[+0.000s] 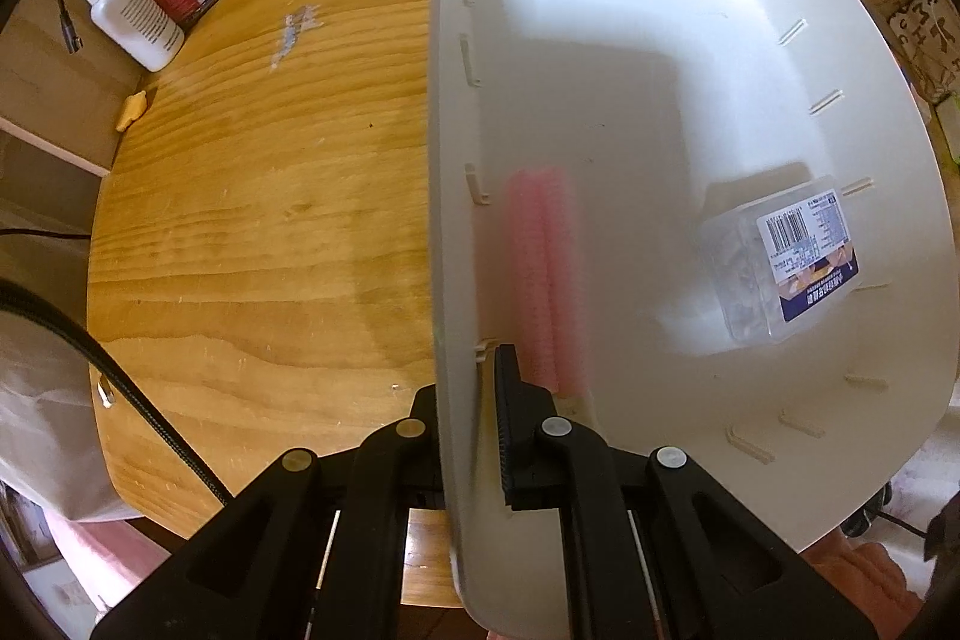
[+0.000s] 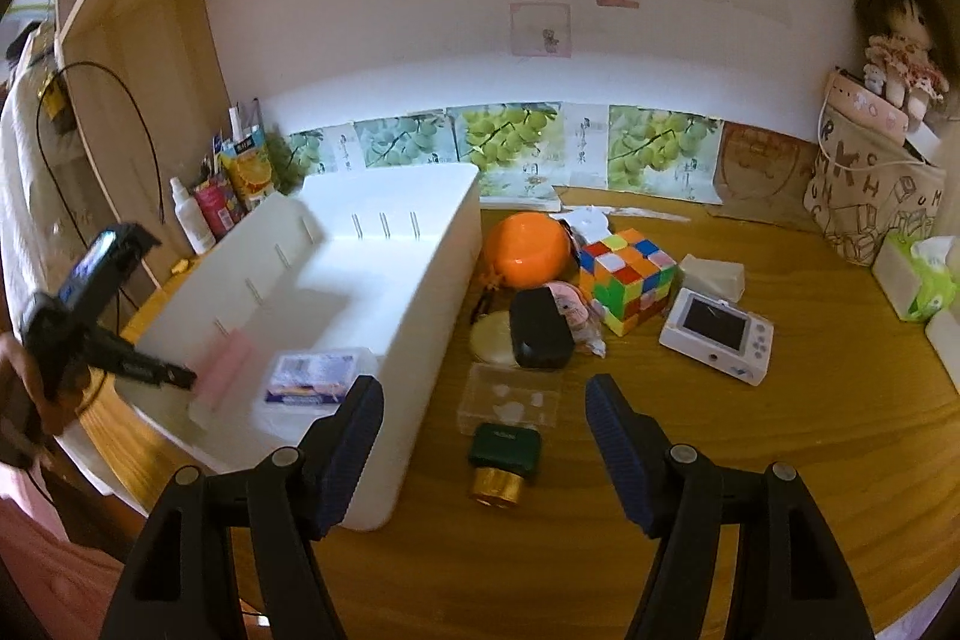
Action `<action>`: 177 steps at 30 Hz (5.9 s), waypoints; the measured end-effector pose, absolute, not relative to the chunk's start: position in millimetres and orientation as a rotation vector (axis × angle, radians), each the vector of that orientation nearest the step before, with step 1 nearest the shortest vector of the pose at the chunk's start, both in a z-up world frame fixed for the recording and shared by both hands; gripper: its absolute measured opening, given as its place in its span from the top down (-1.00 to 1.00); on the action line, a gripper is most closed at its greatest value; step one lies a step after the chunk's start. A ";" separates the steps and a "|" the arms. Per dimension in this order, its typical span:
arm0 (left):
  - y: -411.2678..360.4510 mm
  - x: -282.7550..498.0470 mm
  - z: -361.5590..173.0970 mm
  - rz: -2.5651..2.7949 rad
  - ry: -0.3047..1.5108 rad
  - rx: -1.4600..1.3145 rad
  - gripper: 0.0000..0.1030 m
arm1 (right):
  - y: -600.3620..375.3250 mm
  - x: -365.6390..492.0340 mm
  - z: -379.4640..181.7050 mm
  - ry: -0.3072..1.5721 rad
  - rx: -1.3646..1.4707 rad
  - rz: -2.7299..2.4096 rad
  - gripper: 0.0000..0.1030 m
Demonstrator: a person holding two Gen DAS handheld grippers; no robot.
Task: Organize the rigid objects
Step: 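Grasp the green-and-gold cylinder with the right tool, then carry the green cylinder into the tray held by the left tool and release, then move the right tool to the clear plastic box and grasp it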
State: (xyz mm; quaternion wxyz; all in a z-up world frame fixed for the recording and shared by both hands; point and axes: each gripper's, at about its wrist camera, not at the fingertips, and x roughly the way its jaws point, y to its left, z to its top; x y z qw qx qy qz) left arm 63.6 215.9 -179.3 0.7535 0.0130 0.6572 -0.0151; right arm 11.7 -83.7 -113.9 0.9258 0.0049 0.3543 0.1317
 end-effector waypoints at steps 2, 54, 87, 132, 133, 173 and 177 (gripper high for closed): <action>216.2 64.3 -179.3 -0.025 1.438 0.020 0.85 | -88.9 10.1 -121.5 0.719 0.005 0.279 -0.37; 218.9 58.8 -187.0 0.199 1.463 -0.089 0.68 | -82.3 47.4 -197.3 0.883 -0.158 0.521 0.01; 200.5 68.4 -185.9 -0.048 1.523 0.051 0.68 | -116.5 23.7 -173.7 0.864 0.181 0.077 0.40; 213.6 94.5 -160.9 -0.183 1.510 0.078 0.71 | 99.7 43.3 -131.7 0.941 -0.104 0.651 0.40; 214.1 94.0 -160.7 -0.185 1.511 0.076 0.73 | 100.9 44.9 -135.0 0.956 -0.104 0.648 0.40; 223.1 94.0 -184.2 -0.111 1.535 0.018 0.74 | 26.4 53.0 -102.3 0.732 0.001 0.473 -0.58; 220.2 93.3 -182.4 -0.097 1.541 0.023 0.74 | -1.3 56.7 -93.2 0.710 0.044 0.441 -0.58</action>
